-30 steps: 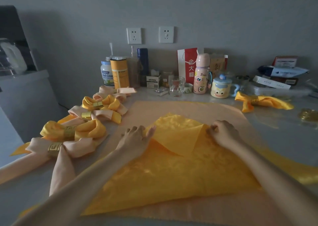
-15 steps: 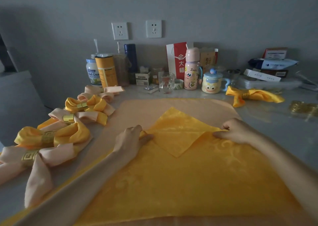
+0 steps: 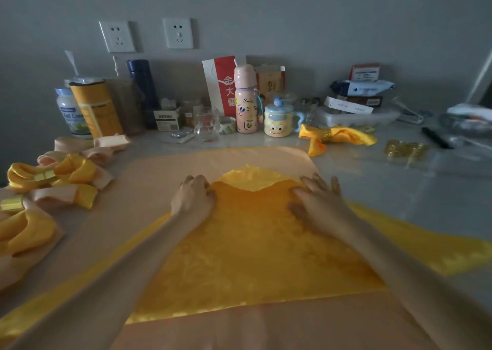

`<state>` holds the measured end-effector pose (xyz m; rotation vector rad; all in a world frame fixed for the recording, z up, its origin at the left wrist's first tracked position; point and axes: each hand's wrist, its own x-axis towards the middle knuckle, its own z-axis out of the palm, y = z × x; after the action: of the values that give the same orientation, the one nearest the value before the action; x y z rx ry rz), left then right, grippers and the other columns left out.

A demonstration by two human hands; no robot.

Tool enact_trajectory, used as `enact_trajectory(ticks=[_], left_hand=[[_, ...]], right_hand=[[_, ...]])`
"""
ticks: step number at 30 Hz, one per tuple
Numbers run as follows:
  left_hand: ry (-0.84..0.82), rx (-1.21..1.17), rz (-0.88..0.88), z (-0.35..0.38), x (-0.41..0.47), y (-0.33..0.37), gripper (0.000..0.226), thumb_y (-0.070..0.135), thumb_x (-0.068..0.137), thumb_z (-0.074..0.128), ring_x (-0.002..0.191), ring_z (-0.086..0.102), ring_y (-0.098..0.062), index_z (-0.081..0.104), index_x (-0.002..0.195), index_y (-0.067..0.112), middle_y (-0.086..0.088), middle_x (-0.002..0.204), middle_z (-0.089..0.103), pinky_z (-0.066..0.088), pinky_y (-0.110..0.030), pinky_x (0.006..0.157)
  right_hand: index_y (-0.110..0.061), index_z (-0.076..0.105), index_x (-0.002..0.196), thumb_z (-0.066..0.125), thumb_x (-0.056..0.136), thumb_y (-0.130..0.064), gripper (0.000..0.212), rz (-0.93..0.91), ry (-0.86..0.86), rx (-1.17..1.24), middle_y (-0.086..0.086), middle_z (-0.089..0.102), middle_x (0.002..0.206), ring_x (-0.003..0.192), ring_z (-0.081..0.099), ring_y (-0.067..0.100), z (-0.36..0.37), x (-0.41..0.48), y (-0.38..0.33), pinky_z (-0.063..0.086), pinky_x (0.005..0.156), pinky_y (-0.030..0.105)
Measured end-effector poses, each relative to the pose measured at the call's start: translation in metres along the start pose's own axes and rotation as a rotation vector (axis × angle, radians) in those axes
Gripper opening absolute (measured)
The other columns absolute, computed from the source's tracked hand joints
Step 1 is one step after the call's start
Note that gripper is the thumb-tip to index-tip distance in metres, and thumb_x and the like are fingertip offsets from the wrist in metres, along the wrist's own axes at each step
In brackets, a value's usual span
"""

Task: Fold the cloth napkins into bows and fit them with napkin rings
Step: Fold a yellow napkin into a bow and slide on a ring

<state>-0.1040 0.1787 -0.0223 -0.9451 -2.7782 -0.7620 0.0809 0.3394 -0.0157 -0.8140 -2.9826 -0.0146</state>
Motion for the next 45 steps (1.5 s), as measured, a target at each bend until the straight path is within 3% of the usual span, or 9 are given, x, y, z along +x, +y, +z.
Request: enact_trajectory(ticks=[5, 11, 15, 19, 23, 26, 29, 37, 45], left_hand=[[-0.012, -0.129, -0.086, 0.002, 0.005, 0.008, 0.02, 0.016, 0.086, 0.052, 0.097, 0.053, -0.029, 0.055, 0.105, 0.012, -0.011, 0.111, 0.057, 0.041, -0.031, 0.07], [-0.408, -0.213, -0.296, -0.014, 0.028, 0.02, 0.053, 0.014, 0.077, 0.075, 0.101, 0.053, -0.026, 0.052, 0.122, 0.0, -0.013, 0.12, 0.053, 0.041, -0.033, 0.078], [-0.605, -0.309, -0.314, -0.015, 0.044, 0.033, 0.043, 0.016, 0.078, 0.075, 0.099, 0.062, -0.03, 0.062, 0.116, -0.001, -0.019, 0.117, 0.063, 0.05, -0.04, 0.091], [-0.454, -0.549, -0.351, -0.006, 0.057, 0.039, 0.049, 0.02, 0.077, 0.077, 0.106, 0.058, -0.029, 0.06, 0.12, 0.003, -0.015, 0.121, 0.06, 0.047, -0.034, 0.09], [-0.404, -0.588, -0.279, 0.002, 0.068, 0.048, 0.044, 0.02, 0.077, 0.077, 0.067, 0.052, -0.016, 0.063, 0.115, 0.003, -0.009, 0.084, 0.062, 0.045, -0.028, 0.062], [-0.385, -0.515, -0.191, 0.009, 0.074, 0.054, 0.041, 0.016, 0.08, 0.073, 0.08, 0.06, -0.019, 0.062, 0.118, 0.005, -0.017, 0.109, 0.064, 0.053, -0.03, 0.074], [-0.396, -0.504, -0.127, 0.015, 0.082, 0.059, 0.041, 0.01, 0.081, 0.072, 0.071, 0.055, -0.006, 0.06, 0.12, 0.006, -0.008, 0.105, 0.061, 0.046, -0.013, 0.054], [-0.503, -0.425, -0.123, 0.02, 0.095, 0.065, 0.038, 0.021, 0.088, 0.065, 0.092, 0.051, -0.012, 0.058, 0.124, 0.013, 0.001, 0.108, 0.054, 0.039, -0.026, 0.081], [-0.414, -0.445, -0.12, 0.031, 0.106, 0.065, 0.026, 0.023, 0.088, 0.066, 0.083, 0.057, -0.014, 0.065, 0.109, 0.008, -0.003, 0.1, 0.063, 0.047, -0.021, 0.067]], right_hand=[[-0.024, 0.02, 0.149, 0.03, 0.097, -0.051, 0.059, -0.111, -0.122, 0.188, 0.005, 0.006, 0.159, 0.146, 0.002, 0.022, -0.008, -0.012, -0.014, 0.005, 0.118, 0.043], [-0.028, 0.015, 0.15, 0.024, 0.097, -0.055, 0.06, -0.147, -0.158, 0.216, 0.004, -0.002, 0.159, 0.146, -0.006, 0.02, 0.006, -0.014, -0.024, -0.004, 0.117, 0.047], [-0.029, 0.013, 0.15, 0.022, 0.096, -0.057, 0.061, -0.13, -0.155, 0.218, 0.002, -0.003, 0.159, 0.146, -0.007, 0.019, 0.014, -0.021, -0.014, -0.005, 0.117, 0.046], [-0.03, 0.011, 0.15, 0.021, 0.096, -0.056, 0.061, -0.143, -0.149, 0.228, 0.002, -0.004, 0.159, 0.146, -0.009, 0.017, 0.013, -0.024, -0.016, -0.006, 0.117, 0.045], [-0.031, 0.01, 0.15, 0.021, 0.095, -0.058, 0.062, -0.173, -0.152, 0.24, 0.0, -0.008, 0.159, 0.145, -0.012, 0.015, 0.012, -0.023, -0.017, -0.007, 0.118, 0.044], [-0.033, 0.007, 0.15, 0.021, 0.094, -0.061, 0.065, -0.208, -0.169, 0.239, -0.001, -0.011, 0.158, 0.144, -0.015, 0.014, 0.013, -0.024, -0.015, -0.009, 0.117, 0.044], [-0.034, 0.006, 0.15, 0.02, 0.093, -0.063, 0.066, -0.211, -0.181, 0.227, -0.003, -0.012, 0.158, 0.144, -0.017, 0.014, 0.013, -0.022, -0.013, -0.011, 0.116, 0.046], [-0.036, 0.001, 0.149, -0.012, 0.055, -0.075, 0.103, -0.147, -0.154, 0.244, -0.004, -0.015, 0.158, 0.144, -0.017, 0.015, 0.015, -0.005, -0.01, -0.013, 0.113, 0.056], [-0.031, 0.004, 0.15, 0.006, 0.082, -0.073, 0.08, -0.139, -0.131, 0.267, -0.004, -0.011, 0.158, 0.144, -0.017, 0.014, 0.018, 0.0, -0.01, -0.013, 0.113, 0.055]])
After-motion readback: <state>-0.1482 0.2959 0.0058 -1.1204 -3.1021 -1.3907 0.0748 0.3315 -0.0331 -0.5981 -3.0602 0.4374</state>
